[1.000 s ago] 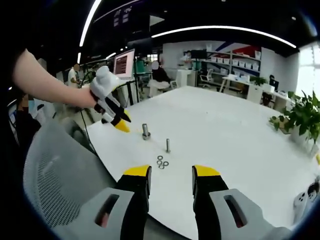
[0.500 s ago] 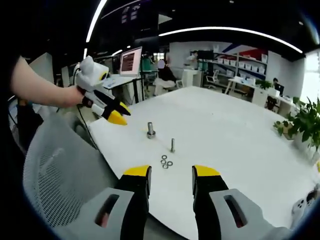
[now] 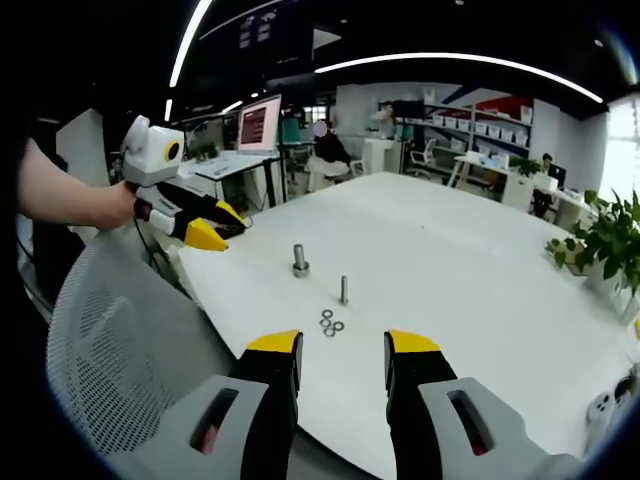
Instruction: Place the washer onto the threaded stud by aligning its center hole with the stud, sliding it down to the base, and recovering from edge contact or off-axis alignment until the washer reaches the visible bottom stop.
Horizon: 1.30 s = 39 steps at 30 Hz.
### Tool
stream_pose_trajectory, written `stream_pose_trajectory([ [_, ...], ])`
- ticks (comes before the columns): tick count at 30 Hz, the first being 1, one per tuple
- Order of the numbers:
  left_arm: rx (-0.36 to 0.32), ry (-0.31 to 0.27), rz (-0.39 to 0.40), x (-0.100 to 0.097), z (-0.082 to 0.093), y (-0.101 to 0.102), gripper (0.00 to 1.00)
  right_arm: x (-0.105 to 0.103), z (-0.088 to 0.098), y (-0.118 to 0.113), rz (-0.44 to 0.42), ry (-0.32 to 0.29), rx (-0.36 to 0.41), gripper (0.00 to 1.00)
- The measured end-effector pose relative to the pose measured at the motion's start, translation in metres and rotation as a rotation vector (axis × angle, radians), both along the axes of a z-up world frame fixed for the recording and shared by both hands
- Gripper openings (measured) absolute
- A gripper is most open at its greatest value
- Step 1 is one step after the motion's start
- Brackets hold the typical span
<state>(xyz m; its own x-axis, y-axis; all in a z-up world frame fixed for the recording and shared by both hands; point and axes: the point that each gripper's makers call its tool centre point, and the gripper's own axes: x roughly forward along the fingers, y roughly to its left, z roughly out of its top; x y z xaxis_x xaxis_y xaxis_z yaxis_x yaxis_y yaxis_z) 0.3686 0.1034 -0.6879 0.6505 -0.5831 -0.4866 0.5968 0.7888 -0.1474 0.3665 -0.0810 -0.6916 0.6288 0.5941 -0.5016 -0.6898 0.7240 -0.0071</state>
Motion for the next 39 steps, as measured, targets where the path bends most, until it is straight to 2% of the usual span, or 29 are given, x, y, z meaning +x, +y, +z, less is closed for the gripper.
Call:
stream_pose_trajectory([
  [5, 0.018, 0.001, -0.003, -0.009, 0.001, 0.008, 0.39, 0.002, 0.002, -0.002, -0.013, -0.005, 0.011, 0.35],
  [10, 0.029, -0.031, 0.005, -0.016, 0.008, 0.018, 0.39, 0.000, 0.002, 0.002, 0.006, -0.010, -0.003, 0.35],
  [14, -0.026, -0.062, 0.050, -0.019, 0.015, 0.024, 0.39, 0.000, 0.001, 0.001, -0.003, -0.007, 0.001, 0.34],
  [20, -0.030, -0.076, 0.041, -0.021, 0.015, 0.021, 0.39, 0.000, 0.000, 0.003, 0.007, -0.008, -0.010, 0.34],
  [23, 0.010, -0.088, 0.031, -0.023, 0.011, 0.020, 0.38, -0.001, -0.003, 0.003, 0.007, 0.003, -0.017, 0.34],
  [27, 0.029, -0.110, 0.028, -0.027, 0.013, 0.014, 0.37, -0.003, -0.003, 0.004, 0.017, 0.003, -0.025, 0.34],
  [32, 0.061, -0.099, 0.026, -0.029, 0.008, 0.016, 0.36, -0.005, -0.004, 0.007, 0.028, 0.005, -0.032, 0.34],
  [39, 0.021, -0.079, 0.050, -0.028, 0.007, 0.021, 0.34, -0.006, -0.006, 0.006, 0.030, 0.006, -0.037, 0.34],
])
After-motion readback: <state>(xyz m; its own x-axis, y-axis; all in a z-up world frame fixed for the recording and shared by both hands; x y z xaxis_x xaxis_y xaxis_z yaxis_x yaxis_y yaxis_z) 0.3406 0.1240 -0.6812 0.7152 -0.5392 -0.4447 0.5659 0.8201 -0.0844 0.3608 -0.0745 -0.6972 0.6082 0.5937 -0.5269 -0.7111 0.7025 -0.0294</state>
